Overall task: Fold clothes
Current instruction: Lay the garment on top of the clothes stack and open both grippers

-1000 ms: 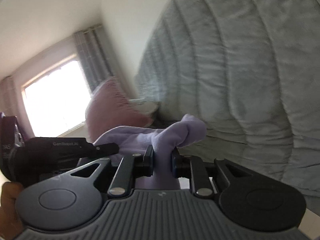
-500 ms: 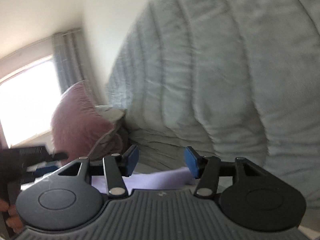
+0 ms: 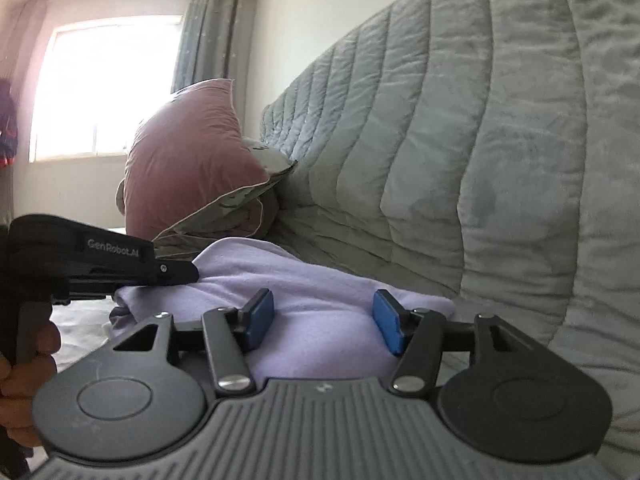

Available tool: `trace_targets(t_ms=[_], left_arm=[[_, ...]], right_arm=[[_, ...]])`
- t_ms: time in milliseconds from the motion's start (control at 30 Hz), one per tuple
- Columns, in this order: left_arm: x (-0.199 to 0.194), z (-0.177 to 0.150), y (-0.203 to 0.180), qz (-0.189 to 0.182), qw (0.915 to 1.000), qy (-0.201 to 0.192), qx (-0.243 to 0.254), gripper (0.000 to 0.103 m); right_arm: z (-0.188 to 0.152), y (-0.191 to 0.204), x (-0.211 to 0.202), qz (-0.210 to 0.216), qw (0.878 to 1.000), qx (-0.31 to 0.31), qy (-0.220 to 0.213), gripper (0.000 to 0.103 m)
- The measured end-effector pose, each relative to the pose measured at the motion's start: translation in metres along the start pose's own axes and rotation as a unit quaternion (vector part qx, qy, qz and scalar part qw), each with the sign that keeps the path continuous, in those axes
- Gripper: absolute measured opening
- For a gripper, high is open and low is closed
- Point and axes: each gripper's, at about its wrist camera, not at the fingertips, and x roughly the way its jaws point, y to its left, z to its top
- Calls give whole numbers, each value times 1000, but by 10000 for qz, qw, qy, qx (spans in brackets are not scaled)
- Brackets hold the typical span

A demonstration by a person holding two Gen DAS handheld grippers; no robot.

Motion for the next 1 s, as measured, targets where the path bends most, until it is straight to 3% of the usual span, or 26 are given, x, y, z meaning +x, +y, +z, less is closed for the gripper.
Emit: trace_targets(t_ms=[100,167,233,367,433,500,567,633,700,800,900,1000], left_arm=[[-5,10,-8,125,9998,156,77,17],[-10,18,-16,186,9993,285,125,27],[-18,28,-24,256,9985,435,213,45],[-37,42,-38,486,9956,658,461,58],[-48,48,-43,683,9936,747,495,64],[-62,53,-51,985,9901,846,529,67],[-80,55,-60,1271,9863,848,617,76],[-100,55,-70,1551,9816,832,738,94],[-119,54,-80,1878,9742,876,891,103],[-139,51,-93,2196,9626,1148,1097,102],[-152,46,-101,2161,9576,1473,1207,102],[-160,42,-107,2074,9566,1679,1174,103]], right_arm=[[7,3,1,16,10000,-13,2,68],[14,1,-3,104,9998,148,24,76],[22,-3,-10,158,9992,356,40,79],[40,-8,-25,106,9984,550,121,81],[50,-10,-34,65,9978,638,161,87],[62,-13,-46,36,9973,669,311,103],[74,-16,-58,-79,9965,643,521,103],[84,-22,-74,-220,9951,758,595,103],[93,-31,-89,-169,9924,962,747,103],[104,-39,-99,-171,9841,1144,1349,103],[108,-46,-105,-59,9705,1407,1954,103],[110,-42,-116,194,9728,1129,2013,103]])
